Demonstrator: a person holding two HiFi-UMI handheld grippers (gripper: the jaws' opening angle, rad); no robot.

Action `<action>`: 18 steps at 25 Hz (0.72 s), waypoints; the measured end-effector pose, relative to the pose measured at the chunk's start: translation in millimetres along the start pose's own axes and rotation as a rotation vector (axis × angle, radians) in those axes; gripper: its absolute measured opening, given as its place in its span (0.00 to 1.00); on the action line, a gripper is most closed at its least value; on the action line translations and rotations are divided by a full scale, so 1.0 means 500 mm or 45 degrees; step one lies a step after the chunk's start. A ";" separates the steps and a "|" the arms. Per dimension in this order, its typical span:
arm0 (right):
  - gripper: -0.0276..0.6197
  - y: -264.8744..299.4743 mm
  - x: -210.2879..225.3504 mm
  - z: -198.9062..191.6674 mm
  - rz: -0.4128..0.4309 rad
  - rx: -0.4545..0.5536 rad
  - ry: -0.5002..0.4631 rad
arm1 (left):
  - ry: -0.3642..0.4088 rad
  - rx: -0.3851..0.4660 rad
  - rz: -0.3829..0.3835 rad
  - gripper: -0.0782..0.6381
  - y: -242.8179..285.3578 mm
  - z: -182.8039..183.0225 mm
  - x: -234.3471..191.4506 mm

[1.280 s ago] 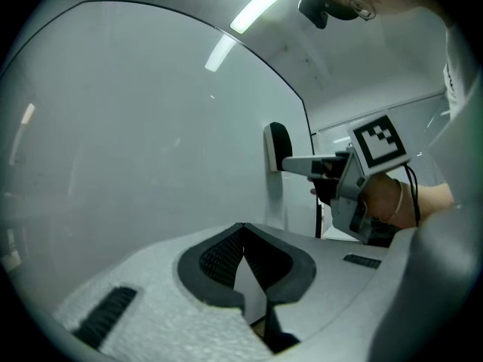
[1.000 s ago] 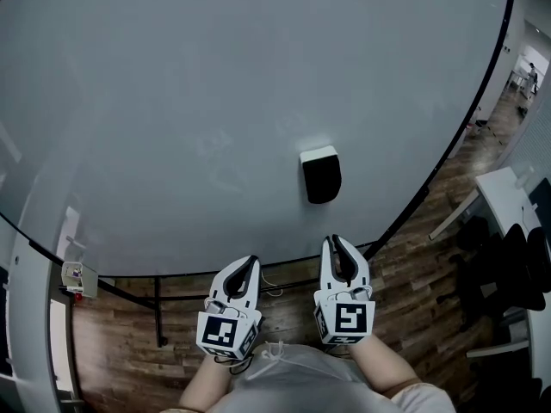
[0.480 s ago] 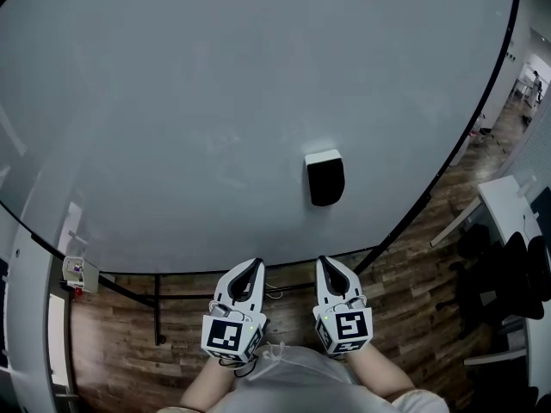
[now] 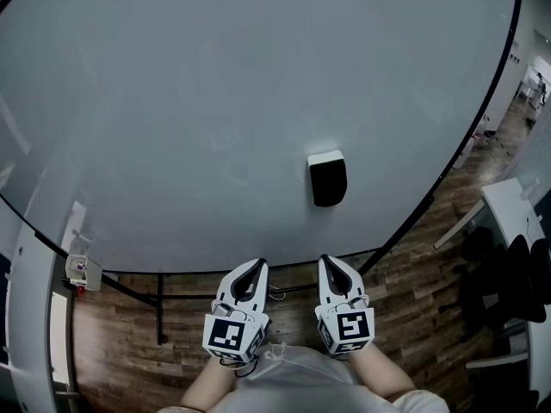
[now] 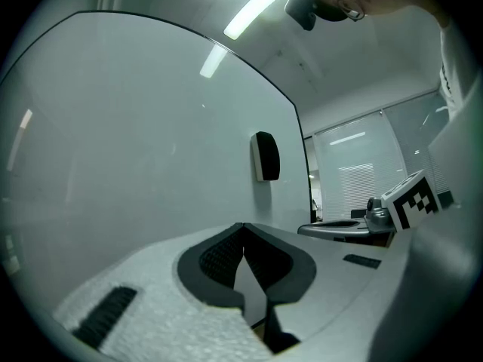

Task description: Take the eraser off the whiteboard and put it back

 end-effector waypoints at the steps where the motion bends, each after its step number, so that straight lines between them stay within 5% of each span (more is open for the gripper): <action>1: 0.08 0.000 -0.001 0.001 0.004 0.001 -0.002 | -0.001 0.000 0.002 0.13 0.000 0.000 0.000; 18: 0.08 -0.001 0.002 -0.001 -0.005 -0.005 -0.031 | 0.005 -0.009 0.005 0.13 0.002 -0.006 0.003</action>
Point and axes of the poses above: the fingertips, and each gripper's own axes: y forward along the fingers, x to its right, z out of its top, the point moved 4 cm from there along -y, backward along the fingers, and after that the axes turned 2 degrees about -x, right-handed, at the moved point
